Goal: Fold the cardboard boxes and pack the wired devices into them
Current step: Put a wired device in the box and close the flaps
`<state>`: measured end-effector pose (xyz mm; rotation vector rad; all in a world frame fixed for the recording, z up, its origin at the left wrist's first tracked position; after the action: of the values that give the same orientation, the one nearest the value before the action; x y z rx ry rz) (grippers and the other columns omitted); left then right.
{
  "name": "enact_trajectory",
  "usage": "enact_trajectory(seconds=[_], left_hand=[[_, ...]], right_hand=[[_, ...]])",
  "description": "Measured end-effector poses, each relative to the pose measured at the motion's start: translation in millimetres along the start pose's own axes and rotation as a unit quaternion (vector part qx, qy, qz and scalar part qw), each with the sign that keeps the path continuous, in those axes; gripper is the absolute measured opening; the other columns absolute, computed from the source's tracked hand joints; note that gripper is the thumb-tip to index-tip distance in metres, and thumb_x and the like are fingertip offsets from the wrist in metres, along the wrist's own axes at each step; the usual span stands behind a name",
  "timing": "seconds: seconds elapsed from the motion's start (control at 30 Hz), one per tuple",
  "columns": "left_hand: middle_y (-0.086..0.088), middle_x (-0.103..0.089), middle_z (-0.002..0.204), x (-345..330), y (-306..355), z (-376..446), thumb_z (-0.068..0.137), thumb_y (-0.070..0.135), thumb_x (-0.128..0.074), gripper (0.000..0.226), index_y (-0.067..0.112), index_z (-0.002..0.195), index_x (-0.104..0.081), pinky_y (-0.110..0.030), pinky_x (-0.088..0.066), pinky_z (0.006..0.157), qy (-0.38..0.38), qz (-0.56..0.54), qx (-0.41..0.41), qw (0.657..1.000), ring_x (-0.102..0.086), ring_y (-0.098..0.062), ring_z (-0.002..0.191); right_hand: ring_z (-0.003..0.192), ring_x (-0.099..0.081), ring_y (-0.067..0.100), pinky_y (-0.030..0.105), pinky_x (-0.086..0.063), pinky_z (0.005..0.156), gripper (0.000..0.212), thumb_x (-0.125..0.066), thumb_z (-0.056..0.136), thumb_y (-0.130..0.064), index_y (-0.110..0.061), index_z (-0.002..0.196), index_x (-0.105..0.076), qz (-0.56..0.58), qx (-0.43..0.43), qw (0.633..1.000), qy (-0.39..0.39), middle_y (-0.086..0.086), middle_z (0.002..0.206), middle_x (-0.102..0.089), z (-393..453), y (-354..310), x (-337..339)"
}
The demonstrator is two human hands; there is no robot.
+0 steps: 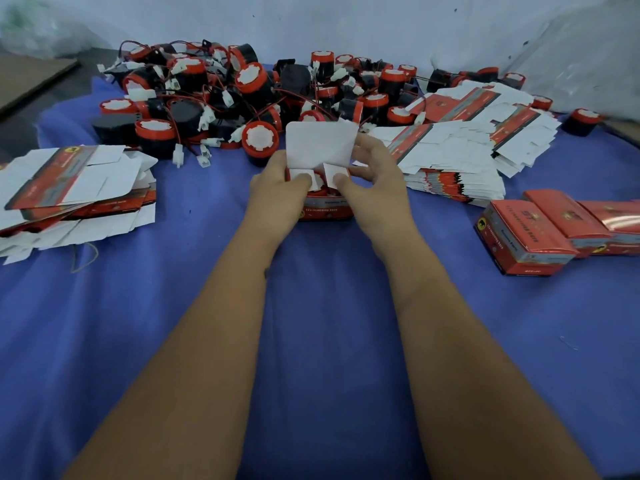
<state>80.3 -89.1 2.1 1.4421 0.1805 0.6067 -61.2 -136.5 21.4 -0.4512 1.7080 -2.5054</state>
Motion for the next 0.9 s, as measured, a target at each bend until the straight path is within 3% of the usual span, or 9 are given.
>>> enact_trajectory(seconds=[0.1,0.2,0.3,0.37,0.47,0.57,0.73,0.83,0.9], left_hand=[[0.006,-0.069,0.103,10,6,-1,0.089,0.006,-0.063,0.022,0.026,0.097,-0.068,-0.029,-0.055,0.082,0.068,-0.016,-0.052,0.996,-0.064,-0.013,0.1],[0.012,-0.072,0.09,17,2,-2,0.088,0.003,-0.065,0.025,0.026,0.084,-0.073,-0.015,-0.052,0.062,0.087,-0.074,-0.023,0.993,-0.067,0.002,0.077],[0.008,-0.073,0.07,23,-5,-1,0.091,0.004,-0.051,0.033,0.022,0.078,-0.075,-0.019,-0.054,0.06,0.095,-0.192,0.059,0.975,-0.066,-0.002,0.062],[0.006,-0.075,0.077,22,-6,-2,0.094,0.012,-0.051,0.028,0.018,0.083,-0.076,-0.02,-0.055,0.068,0.084,-0.219,0.067,0.97,-0.066,-0.005,0.07],[0.003,-0.067,0.122,17,4,-6,0.097,0.011,-0.056,0.026,0.012,0.118,-0.071,-0.017,-0.051,0.089,0.042,-0.029,-0.01,0.999,-0.06,-0.004,0.106],[0.002,-0.055,0.143,9,13,-10,0.1,0.013,-0.054,0.034,0.011,0.133,-0.062,-0.024,-0.04,0.11,0.016,0.086,-0.079,0.993,-0.048,-0.007,0.13],[0.004,-0.045,0.152,5,13,-13,0.092,0.018,-0.063,0.052,0.015,0.143,-0.052,-0.017,-0.034,0.107,-0.034,0.121,-0.088,0.988,-0.038,-0.008,0.139],[-0.001,-0.04,0.155,2,16,-14,0.091,0.016,-0.067,0.06,0.012,0.147,-0.046,-0.01,-0.025,0.105,-0.048,0.173,-0.124,0.976,-0.033,-0.011,0.143],[-0.001,-0.039,0.156,3,15,-13,0.094,0.017,-0.066,0.058,0.013,0.147,-0.045,-0.012,-0.022,0.108,-0.044,0.19,-0.13,0.972,-0.033,-0.012,0.144]], right_hand=[[0.094,-0.06,0.005,0.012,-0.048,0.076,0.028,-0.062,0.086,0.001,-0.027,0.085,-0.062,-0.016,0.02,1.0,0.009,-0.015,0.089,-0.063,1,-3,3],[0.086,-0.059,0.0,0.006,-0.046,0.07,0.036,-0.046,0.083,0.014,-0.014,0.083,-0.068,-0.012,0.002,1.0,0.021,-0.004,0.093,-0.067,1,-1,7],[0.08,-0.063,-0.004,0.005,-0.047,0.063,0.043,-0.038,0.082,0.017,-0.01,0.079,-0.072,0.076,-0.045,0.996,0.028,0.005,0.098,-0.069,-1,5,9],[0.089,-0.063,0.0,0.009,-0.048,0.068,0.038,-0.044,0.086,0.009,-0.014,0.077,-0.073,0.083,-0.05,0.995,0.025,0.001,0.1,-0.07,-1,7,9],[0.101,-0.055,-0.004,0.007,-0.044,0.081,0.029,-0.05,0.089,0.0,-0.017,0.097,-0.072,0.001,-0.008,1.0,-0.028,-0.008,0.109,-0.062,-4,4,0],[0.101,-0.048,-0.013,0.001,-0.04,0.078,0.03,-0.052,0.09,0.0,-0.015,0.11,-0.07,-0.026,0.01,0.997,-0.067,-0.011,0.114,-0.051,-4,3,-5],[0.109,-0.047,-0.003,0.001,-0.042,0.077,0.035,-0.056,0.09,-0.001,-0.016,0.119,-0.067,-0.013,-0.027,0.993,-0.111,-0.013,0.118,-0.047,-1,5,-2],[0.113,-0.047,0.002,0.004,-0.043,0.084,0.037,-0.06,0.089,0.0,-0.014,0.124,-0.065,-0.049,0.002,0.993,-0.11,-0.01,0.12,-0.048,-3,2,0],[0.115,-0.047,0.003,0.004,-0.039,0.092,0.036,-0.062,0.091,-0.003,-0.013,0.125,-0.064,-0.091,0.032,0.99,-0.099,-0.008,0.121,-0.049,-4,-1,1]])
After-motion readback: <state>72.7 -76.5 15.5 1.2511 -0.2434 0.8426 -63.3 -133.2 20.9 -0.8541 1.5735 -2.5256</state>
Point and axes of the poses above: each hand's wrist, its own z-axis towards the middle knuckle, its own x-axis out of the back of the hand, y = z × x, the point moved 7 cm from there along z, towards the middle knuckle
